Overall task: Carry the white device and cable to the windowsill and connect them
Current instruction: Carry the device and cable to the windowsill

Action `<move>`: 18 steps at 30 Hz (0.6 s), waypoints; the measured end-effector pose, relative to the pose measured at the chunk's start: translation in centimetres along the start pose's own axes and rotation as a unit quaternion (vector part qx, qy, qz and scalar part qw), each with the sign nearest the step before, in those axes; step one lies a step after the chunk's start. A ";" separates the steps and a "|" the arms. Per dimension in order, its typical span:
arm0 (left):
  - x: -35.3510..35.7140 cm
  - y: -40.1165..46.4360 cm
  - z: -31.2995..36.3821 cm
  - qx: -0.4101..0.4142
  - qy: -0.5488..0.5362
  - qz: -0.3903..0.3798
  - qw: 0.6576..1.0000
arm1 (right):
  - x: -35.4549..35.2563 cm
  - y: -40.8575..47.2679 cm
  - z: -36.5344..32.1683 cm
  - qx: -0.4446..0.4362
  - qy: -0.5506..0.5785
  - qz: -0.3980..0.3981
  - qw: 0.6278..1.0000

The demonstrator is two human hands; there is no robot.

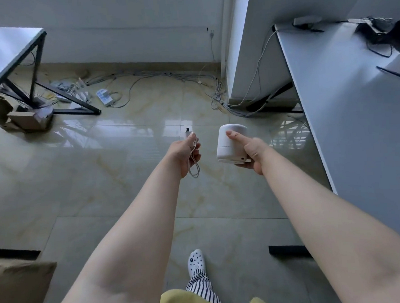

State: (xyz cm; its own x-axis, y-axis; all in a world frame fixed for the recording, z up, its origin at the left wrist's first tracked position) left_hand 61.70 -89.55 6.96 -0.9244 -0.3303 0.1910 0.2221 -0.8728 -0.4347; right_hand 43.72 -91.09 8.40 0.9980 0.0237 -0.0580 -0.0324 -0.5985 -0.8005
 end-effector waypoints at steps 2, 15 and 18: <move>-0.3 1.7 1.1 0.002 0.002 0.000 1.000 | 0.8 1.0 -1.7 -0.003 0.002 0.003 1.000; -0.3 11.7 6.3 0.000 0.004 -0.014 1.000 | 2.9 6.8 -11.0 -0.004 0.024 0.016 1.000; 0.0 14.9 7.6 0.004 0.008 -0.014 1.000 | 3.6 9.2 -14.0 -0.004 0.014 0.010 1.000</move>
State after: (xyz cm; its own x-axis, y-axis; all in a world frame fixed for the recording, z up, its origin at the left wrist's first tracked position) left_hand 67.36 -105.29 7.12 -0.9346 -0.3011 0.1892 0.1993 -0.8842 -0.4225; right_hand 47.78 -107.71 9.20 0.9983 -0.0107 -0.0571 -0.0520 -0.6044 -0.7950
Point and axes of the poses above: each hand's wrist, its own y-axis towards the middle knuckle, its own x-axis out of the palm, z = x × y, the point moved 2 cm from there along y, towards the middle knuckle, and after that the axes turned 14 degrees about x, right-handed, at the moved point
